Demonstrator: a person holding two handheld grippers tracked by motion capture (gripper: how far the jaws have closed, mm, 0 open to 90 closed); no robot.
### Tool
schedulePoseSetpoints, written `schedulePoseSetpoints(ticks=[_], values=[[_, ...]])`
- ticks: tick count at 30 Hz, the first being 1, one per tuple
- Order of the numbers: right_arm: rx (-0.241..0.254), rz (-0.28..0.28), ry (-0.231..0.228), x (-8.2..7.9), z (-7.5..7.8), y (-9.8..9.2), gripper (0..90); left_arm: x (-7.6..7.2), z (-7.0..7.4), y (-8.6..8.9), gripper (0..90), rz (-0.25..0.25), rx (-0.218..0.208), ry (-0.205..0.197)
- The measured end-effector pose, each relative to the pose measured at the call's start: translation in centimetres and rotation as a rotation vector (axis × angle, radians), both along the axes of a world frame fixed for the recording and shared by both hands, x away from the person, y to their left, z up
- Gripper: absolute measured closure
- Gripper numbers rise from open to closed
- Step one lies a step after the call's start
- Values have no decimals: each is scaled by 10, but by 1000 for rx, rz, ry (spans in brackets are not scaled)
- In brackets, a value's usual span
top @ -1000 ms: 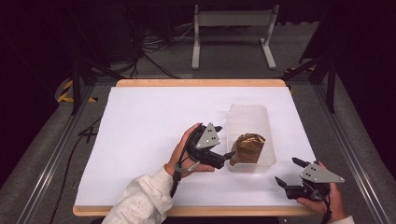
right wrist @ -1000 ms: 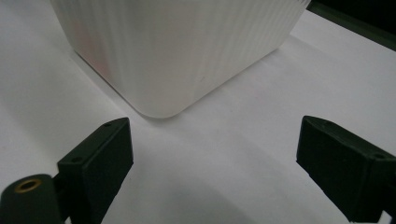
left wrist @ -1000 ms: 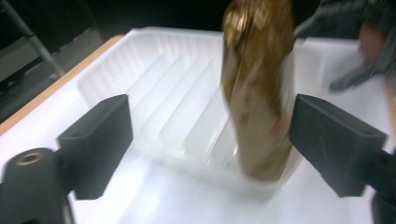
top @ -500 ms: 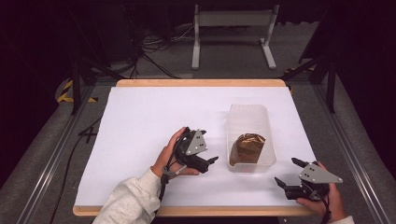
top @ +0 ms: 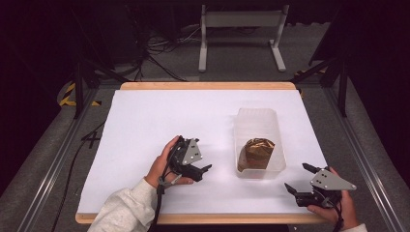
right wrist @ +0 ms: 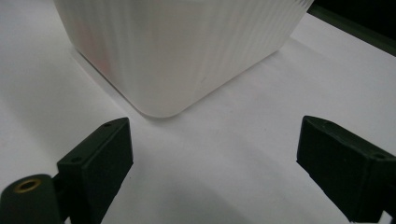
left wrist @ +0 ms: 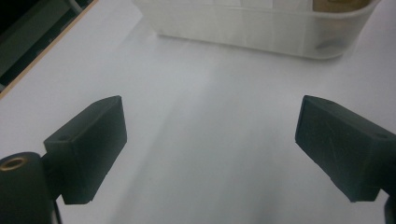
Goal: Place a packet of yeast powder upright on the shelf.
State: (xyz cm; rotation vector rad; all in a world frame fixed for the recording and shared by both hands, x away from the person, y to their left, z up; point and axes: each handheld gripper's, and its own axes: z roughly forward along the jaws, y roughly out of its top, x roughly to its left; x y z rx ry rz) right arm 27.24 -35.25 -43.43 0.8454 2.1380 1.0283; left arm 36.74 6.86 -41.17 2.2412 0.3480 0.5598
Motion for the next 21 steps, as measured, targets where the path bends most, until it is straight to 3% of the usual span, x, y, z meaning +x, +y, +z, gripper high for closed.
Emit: schedulePoseSetpoints(ticks=[2, 5, 10, 15, 17, 21], values=[[1, 1, -1, 0, 0, 0, 113, -2, -1, 7, 98, 13, 13, -7], [1, 3, 1, 0, 0, 1, 112, -4, -4, 19, 98, 20, -2, 28], [3, 5, 1, 0, 0, 1, 112, -5, -10, 39, 101, 50, -8, 47], [3, 4, 2, 0, 0, 1, 112, -8, -13, 57, 105, 106, -15, 22], [2, 5, 2, 0, 0, 1, 112, -10, -16, 64, 103, 129, -25, 35], [4, 5, 1, 0, 1, 1, 112, -13, -24, 80, 98, 172, 12, 39]])
